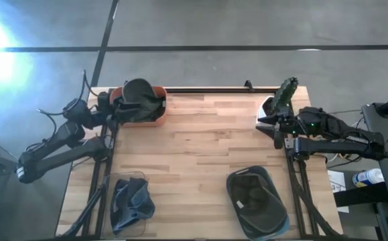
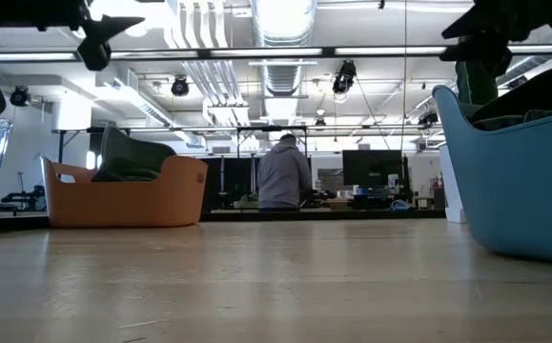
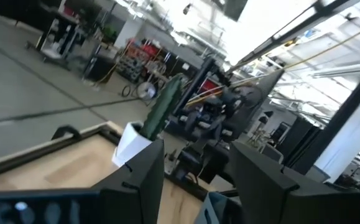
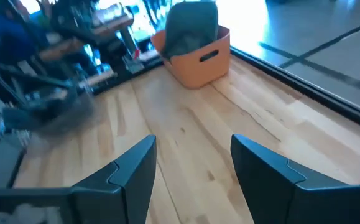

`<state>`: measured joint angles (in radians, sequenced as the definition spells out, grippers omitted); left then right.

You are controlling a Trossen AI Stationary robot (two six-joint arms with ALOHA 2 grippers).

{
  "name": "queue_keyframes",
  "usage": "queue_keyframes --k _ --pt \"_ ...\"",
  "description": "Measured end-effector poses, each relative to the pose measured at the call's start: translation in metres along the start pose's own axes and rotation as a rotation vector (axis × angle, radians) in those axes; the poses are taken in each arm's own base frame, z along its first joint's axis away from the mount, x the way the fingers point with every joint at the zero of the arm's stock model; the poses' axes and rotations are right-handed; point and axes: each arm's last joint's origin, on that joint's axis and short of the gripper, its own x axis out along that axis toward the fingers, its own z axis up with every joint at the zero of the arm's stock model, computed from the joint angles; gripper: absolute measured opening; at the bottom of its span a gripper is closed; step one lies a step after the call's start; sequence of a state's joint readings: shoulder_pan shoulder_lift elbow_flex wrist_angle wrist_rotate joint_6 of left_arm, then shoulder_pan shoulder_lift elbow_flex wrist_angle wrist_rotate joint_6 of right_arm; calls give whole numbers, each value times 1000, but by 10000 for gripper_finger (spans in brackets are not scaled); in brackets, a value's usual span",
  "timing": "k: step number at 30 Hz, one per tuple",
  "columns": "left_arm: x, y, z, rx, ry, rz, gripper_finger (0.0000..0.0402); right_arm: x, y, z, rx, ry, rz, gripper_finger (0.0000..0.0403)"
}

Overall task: Pick & Place hat
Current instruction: Return to Home Position

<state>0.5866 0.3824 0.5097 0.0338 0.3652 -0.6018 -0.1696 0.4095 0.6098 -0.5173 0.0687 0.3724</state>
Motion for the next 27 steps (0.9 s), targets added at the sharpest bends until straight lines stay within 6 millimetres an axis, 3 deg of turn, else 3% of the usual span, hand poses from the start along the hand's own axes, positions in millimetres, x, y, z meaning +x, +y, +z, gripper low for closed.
queue_keyframes --k 6,14,27 --pt "-2 1 -1 2 -10 16 174 4 -10 -27 70 -180 76 203" --pt "-1 2 -3 -9 4 31 174 19 -17 -58 136 -328 314 203" --pt "-1 3 -3 -36 7 34 174 37 -26 -90 249 -263 354 203"
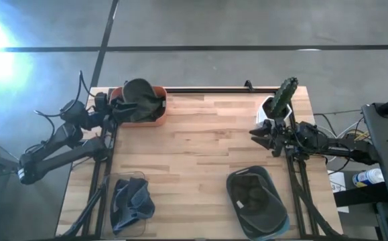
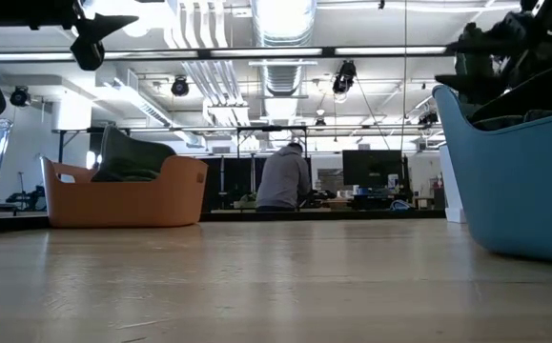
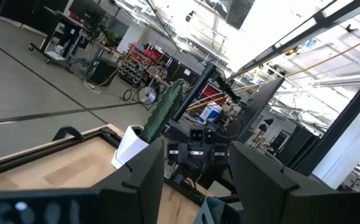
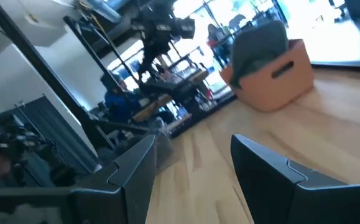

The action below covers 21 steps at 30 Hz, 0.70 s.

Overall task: Pick & Place hat
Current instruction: Return to Home Position

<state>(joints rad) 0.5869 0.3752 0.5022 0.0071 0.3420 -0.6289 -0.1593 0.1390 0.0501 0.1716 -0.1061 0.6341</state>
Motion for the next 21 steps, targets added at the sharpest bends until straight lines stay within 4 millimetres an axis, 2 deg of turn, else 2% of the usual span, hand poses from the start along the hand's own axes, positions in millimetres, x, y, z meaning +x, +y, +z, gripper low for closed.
queue_keyframes --k 10,21 --pt "1 -1 -2 -4 12 -11 174 -1 -13 -19 6 109 -74 203" --pt "-6 -7 -14 -11 48 -104 174 -9 5 -21 6 111 104 203"
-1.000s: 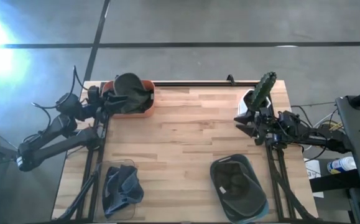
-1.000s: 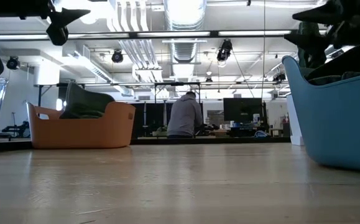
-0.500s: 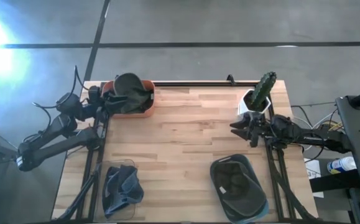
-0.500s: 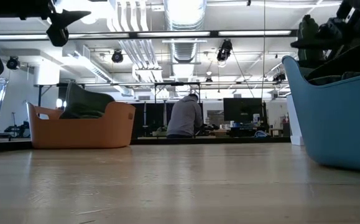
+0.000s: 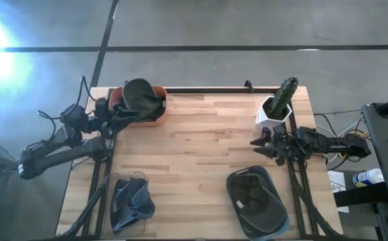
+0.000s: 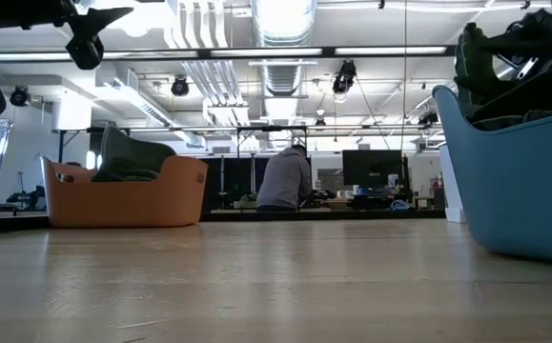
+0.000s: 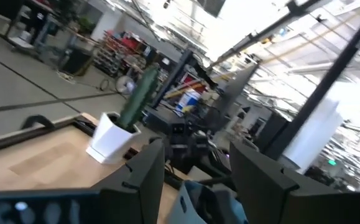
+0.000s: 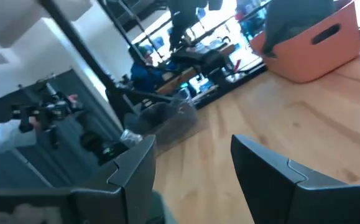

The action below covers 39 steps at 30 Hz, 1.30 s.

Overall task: Pick & Place hat
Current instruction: Return to Home Position

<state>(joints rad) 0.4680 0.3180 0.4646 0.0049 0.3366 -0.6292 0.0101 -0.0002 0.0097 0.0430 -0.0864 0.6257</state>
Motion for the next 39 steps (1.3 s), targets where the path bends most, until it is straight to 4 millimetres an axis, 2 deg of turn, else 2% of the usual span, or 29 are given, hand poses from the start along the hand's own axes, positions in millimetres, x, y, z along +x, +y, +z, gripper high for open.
queue_keyframes --k 4,10,18,24,28,39 --pt "-3 -5 -9 -8 28 -71 174 0 3 -4 3 41 28 203" --pt "-4 -4 -37 -38 139 -177 174 0 6 -7 5 66 61 203" --pt "-6 28 -94 -75 300 -130 174 0 6 -7 5 66 62 203" --pt "-15 46 -121 -115 474 -6 174 0 6 -7 5 66 62 203" --pt "-22 49 -127 -134 564 60 174 0 6 -7 5 66 62 203" --pt "-25 47 -124 -125 515 30 174 1 6 -7 6 76 55 203"
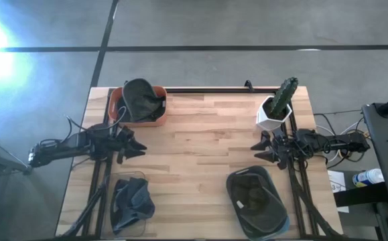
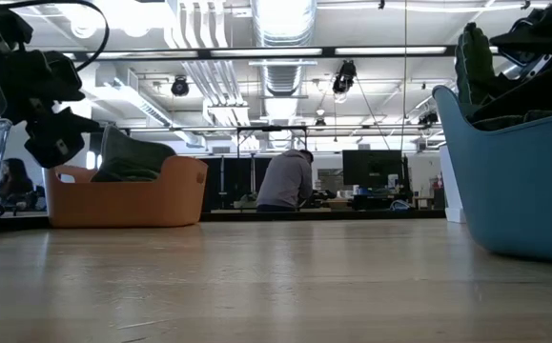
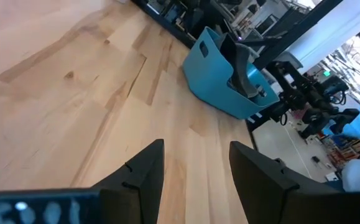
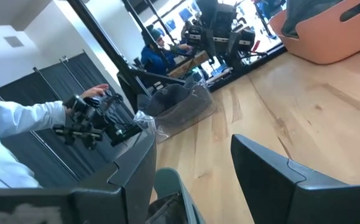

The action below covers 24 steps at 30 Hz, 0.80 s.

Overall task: Pick & Place hat
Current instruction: Return to Home Position

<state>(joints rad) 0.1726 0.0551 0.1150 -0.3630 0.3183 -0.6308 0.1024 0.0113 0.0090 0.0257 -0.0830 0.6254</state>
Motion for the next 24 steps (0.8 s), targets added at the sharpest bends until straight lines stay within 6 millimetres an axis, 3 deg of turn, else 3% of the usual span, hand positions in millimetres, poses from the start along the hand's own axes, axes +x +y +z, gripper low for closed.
queue_keyframes --k 4,10,14,17,20,24 --pt "0 0 0 -1 0 0 174 0 0 0 -9 -3 -8 203" --pt "0 0 0 -2 -2 2 174 -5 -1 23 -693 -310 -461 203" --pt "0 0 0 -2 -1 2 174 -10 -1 31 -1040 -293 -744 203" --pt "0 0 0 -2 -1 3 174 -11 -3 31 -1234 -199 -859 203" --pt "0 0 0 -2 -1 3 174 -11 -3 30 -1342 -147 -881 203" --pt "0 0 0 -2 0 4 174 -10 -4 30 -1341 -136 -879 203"
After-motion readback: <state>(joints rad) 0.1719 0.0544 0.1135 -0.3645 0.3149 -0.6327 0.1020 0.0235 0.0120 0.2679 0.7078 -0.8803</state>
